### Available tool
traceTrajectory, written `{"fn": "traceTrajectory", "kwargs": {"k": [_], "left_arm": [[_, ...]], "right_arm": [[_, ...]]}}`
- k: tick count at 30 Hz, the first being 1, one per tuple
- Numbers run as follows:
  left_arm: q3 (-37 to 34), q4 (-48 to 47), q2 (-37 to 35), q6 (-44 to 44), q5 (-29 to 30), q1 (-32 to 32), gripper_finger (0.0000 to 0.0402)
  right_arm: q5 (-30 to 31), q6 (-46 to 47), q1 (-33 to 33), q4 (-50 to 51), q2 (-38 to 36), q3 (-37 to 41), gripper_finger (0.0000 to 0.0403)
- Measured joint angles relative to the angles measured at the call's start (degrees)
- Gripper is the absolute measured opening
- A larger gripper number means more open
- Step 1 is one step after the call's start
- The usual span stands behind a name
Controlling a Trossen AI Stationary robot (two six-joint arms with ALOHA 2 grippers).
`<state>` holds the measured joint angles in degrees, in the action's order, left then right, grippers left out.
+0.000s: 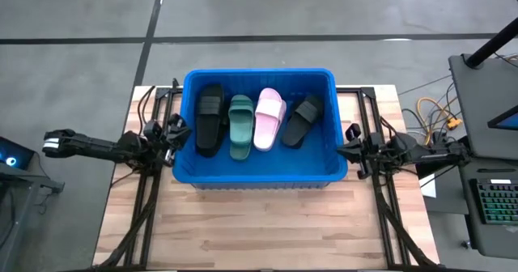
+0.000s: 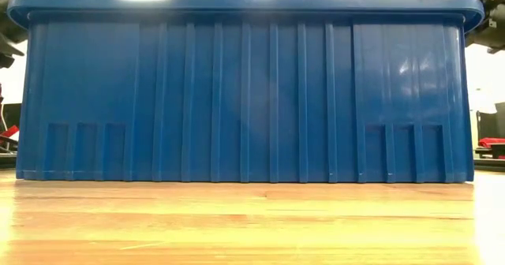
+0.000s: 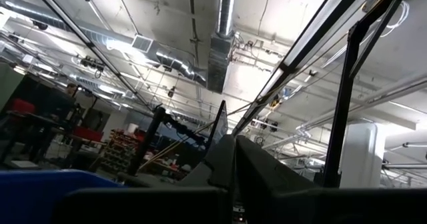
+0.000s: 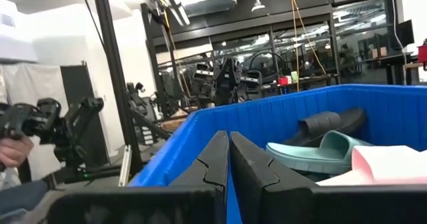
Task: Pick and place slides into bin
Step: Return to Home Position
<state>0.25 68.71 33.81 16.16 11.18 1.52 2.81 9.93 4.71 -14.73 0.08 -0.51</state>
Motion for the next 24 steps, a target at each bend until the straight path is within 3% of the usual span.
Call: {"fn": "traceTrajectory", "kwargs": {"k": [7,14,24], "left_arm": [[0.00,-0.76,-0.83,-0.42,-2.51,0.00,0.0000],[0.00,-1.09,-6.35,-4.67,-3.76,0.00,0.0000],[0.00,-23.20,-22.26,-6.08,-4.44,0.00,0.0000]], "right_arm": [[0.01,-1.15,0.00,0.98,-0.02,0.00,0.0008],[0.20,0.70,0.00,1.08,-0.04,-0.07,0.0008],[0.24,2.21,0.00,1.46,-0.07,-0.13,0.0008]]}}
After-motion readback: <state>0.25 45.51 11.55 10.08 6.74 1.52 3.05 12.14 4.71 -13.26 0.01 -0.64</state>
